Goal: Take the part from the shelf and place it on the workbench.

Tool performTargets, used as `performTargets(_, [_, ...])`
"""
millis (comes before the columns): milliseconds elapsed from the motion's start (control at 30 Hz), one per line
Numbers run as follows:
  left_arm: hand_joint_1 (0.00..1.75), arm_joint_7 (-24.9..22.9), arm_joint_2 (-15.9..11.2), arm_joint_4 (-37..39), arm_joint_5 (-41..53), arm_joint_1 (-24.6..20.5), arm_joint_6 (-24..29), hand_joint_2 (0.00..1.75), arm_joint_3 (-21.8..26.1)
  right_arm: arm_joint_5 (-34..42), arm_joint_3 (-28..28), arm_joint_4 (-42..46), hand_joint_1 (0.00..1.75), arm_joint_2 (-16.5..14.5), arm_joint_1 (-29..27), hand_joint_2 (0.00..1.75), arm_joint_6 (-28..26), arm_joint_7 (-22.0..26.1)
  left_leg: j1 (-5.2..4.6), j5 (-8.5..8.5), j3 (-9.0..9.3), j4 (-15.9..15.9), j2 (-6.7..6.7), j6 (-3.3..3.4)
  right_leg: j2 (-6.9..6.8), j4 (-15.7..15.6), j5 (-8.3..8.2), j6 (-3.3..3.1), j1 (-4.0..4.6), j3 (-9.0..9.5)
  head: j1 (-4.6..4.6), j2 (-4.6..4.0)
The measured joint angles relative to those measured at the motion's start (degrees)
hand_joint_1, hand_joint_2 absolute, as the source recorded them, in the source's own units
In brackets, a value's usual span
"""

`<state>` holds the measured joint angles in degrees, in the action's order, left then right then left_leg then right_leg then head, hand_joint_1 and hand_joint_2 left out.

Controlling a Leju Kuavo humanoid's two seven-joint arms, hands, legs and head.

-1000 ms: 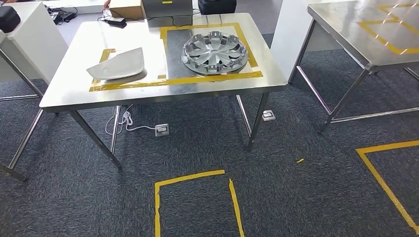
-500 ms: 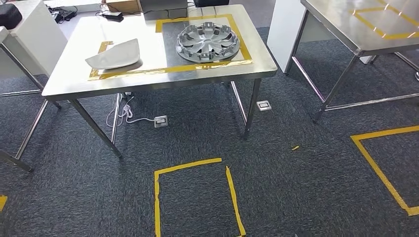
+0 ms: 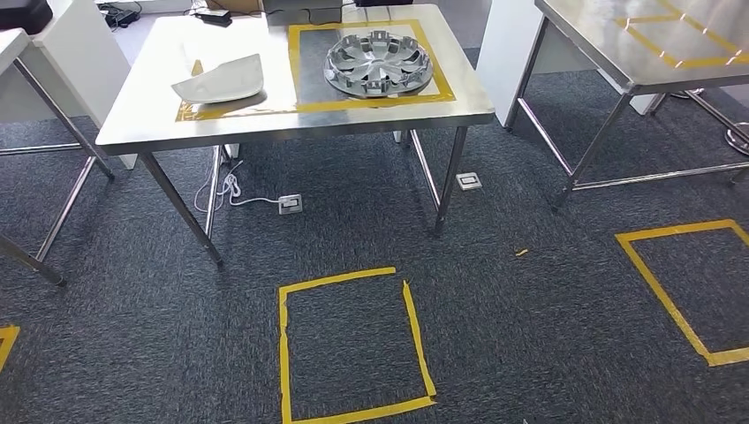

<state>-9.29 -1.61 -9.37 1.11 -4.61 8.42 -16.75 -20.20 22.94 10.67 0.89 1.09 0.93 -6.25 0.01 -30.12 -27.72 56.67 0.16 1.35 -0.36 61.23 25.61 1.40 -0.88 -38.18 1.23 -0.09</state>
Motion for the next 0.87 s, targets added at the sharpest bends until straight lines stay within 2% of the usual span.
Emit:
performTargets(33, [0.00, 0.13, -0.01, -0.01, 0.09, -0.04, -0.53, 1.75, 0.00, -0.03, -0.01, -0.02, 0.00, -0.02, -0.04, 0.44, 0.02, -0.22, 0.00, 0.58, -0.76, 0.01, 0.07, 0.27, 0.06, 3.20, 2.88, 0.20, -0.06, -1.10, -0.07, 0.00])
performTargets(67, [0.00, 0.16, -0.04, -0.01, 0.28, -0.08, -1.08, 1.75, -0.02, -0.03, -0.01, -0.03, 0.00, -0.05, -0.05, 0.87, 0.03, -0.54, -0.06, 1.14, -1.53, 0.07, 0.10, 0.42, 0.06, 7.06, 5.57, 0.38, -0.05, -2.23, -0.12, 0.00])
performTargets(100, [0.00, -0.02, -0.07, 0.01, 0.55, -0.12, -1.49, 1.75, -0.06, -0.08, -0.01, -0.03, 0.00, -0.07, -0.06, 1.31, 0.04, -0.82, -0.14, 1.64, -2.21, 0.17, 0.16, 0.43, 0.06, 10.60, 7.21, 0.49, -0.04, -3.03, -0.15, 0.00])
performTargets(133, [0.00, -0.44, -0.07, 0.02, 0.83, -0.17, -1.73, 1.75, -0.11, -0.19, -0.01, -0.04, 0.00, -0.11, -0.09, 1.75, 0.11, -1.00, -0.20, 2.09, -2.82, 0.34, 0.20, 0.41, 0.06, 12.82, 7.57, 0.51, -0.02, -3.14, -0.15, 0.00])
performTargets(167, [0.00, -0.96, -0.07, 0.03, 1.04, -0.22, -1.81, 1.75, -0.16, -0.36, -0.01, -0.05, 0.00, -0.16, -0.13, 1.75, 0.18, -1.10, -0.25, 2.46, -3.37, 0.55, 0.24, 0.36, 0.06, 13.01, 6.86, 0.44, 0.01, -2.25, -0.16, 0.00])
performTargets(200, [0.00, -1.44, -0.06, 0.00, 1.10, -0.26, -1.84, 1.75, -0.18, -0.60, -0.04, -0.06, 0.00, -0.20, -0.22, 1.75, 0.28, -1.11, -0.28, 2.76, -3.82, 0.79, 0.32, 0.27, 0.06, 10.75, 5.53, 0.26, 0.05, -0.08, -0.18, 0.00])
performTargets(233, [0.00, -1.72, -0.03, -0.26, 1.05, -0.27, -1.88, 1.75, -0.16, -0.76, -0.21, -0.07, 0.00, -0.23, -0.44, 1.75, 0.40, -1.04, -0.30, 2.98, -4.19, 1.05, 0.37, 0.16, 0.06, 6.71, 4.36, -0.03, 0.12, 2.95, -0.19, 0.00])
performTargets(267, [0.00, -1.73, 0.01, -0.76, 0.95, -0.25, -1.97, 1.75, -0.09, -0.80, -0.60, -0.08, 0.00, -0.25, -0.83, 1.75, 0.48, -0.92, -0.35, 3.17, -4.53, 1.28, 0.40, -0.01, 0.05, 2.42, 3.91, -0.36, 0.28, 5.90, -0.19, 0.00])
performTargets(300, [0.00, -1.56, 0.03, -1.44, 0.85, -0.23, -2.10, 1.75, 0.08, -0.57, -1.25, -0.09, 0.00, -0.27, -1.40, 1.75, 0.55, -0.74, -0.38, 3.34, -4.73, 1.43, 0.39, -0.25, 0.03, -0.93, 3.78, -0.68, 0.46, 8.10, -0.18, 0.00])
performTargets(333, [0.00, -1.23, 0.04, -2.25, 0.76, -0.18, -2.29, 1.75, 0.36, -0.01, -2.07, -0.10, 0.00, -0.28, -2.09, 1.75, 0.58, -0.48, -0.41, 3.49, -4.86, 1.54, 0.34, -0.51, 0.01, -2.87, 4.08, -0.97, 0.64, 9.21, -0.21, 0.00])
performTargets(367, [0.00, -0.78, 0.04, -3.02, 0.70, -0.06, -2.55, 1.75, 0.76, 0.78, -3.00, -0.10, 0.00, -0.32, -2.80, 1.75, 0.57, -0.20, -0.51, 3.46, -5.06, 1.60, 0.29, -0.61, -0.01, -3.49, 4.30, -1.06, 0.68, 9.43, -0.22, 0.00])
performTargets(467, [0.00, 0.77, 0.10, -4.99, 0.52, 1.16, -3.45, 1.75, 2.45, 3.75, -5.80, 0.33, 0.00, -0.40, -4.62, 1.75, 0.33, 0.82, -0.62, 3.37, -5.34, 1.45, 0.29, -0.29, -0.04, -3.75, 4.17, -1.25, 0.59, 9.28, -0.26, 0.00])
performTargets(667, [0.00, 4.00, 0.38, -7.96, -0.19, 5.89, -5.22, 1.75, 6.64, 9.98, -11.29, 3.42, 0.00, -0.52, -6.67, 1.75, -0.08, 2.98, -0.41, 4.60, -5.16, 0.94, 0.18, -1.45, -0.10, -3.59, 3.78, -1.97, 0.83, 8.77, -0.27, 0.00])
performTargets(867, [0.00, 7.12, 0.62, -10.34, -0.61, 9.87, -6.94, 1.75, 10.95, 15.89, -16.55, 6.99, 0.00, -0.63, -8.19, 1.75, -0.40, 4.92, -0.36, 4.73, -5.19, 0.89, 0.11, -1.60, -0.11, -3.52, 3.74, -2.06, 0.90, 8.61, -0.27, 0.00])
